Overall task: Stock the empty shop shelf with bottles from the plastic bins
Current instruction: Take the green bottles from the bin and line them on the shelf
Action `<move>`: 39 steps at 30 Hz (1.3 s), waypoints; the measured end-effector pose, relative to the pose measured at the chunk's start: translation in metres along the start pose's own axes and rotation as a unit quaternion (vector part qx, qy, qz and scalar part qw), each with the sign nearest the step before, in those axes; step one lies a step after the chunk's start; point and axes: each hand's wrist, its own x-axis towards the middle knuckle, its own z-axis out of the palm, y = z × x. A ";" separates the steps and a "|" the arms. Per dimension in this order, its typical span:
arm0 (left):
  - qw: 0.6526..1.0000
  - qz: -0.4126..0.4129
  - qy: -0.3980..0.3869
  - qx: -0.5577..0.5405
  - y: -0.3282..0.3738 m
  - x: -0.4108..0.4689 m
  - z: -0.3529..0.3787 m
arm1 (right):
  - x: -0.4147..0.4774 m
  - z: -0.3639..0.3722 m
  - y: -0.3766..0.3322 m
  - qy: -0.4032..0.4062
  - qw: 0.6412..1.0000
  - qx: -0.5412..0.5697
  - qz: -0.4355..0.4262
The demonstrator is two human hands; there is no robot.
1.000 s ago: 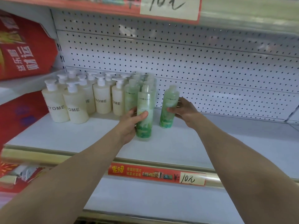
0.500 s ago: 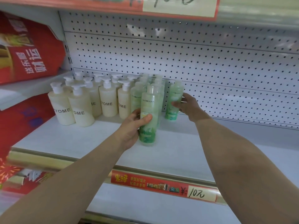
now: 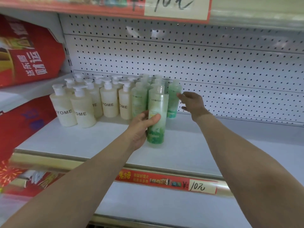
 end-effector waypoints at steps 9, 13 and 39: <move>1.000 -0.004 0.014 0.013 -0.006 0.000 0.048 | -0.085 -0.038 -0.038 -0.251 0.968 0.018 -0.012; 0.998 0.012 0.029 0.051 -0.008 0.003 0.060 | -0.094 -0.042 -0.042 -0.239 0.970 -0.015 -0.031; 0.762 0.394 0.279 0.432 0.007 0.071 0.019 | 0.035 -0.045 -0.011 -0.061 0.998 -0.015 -0.009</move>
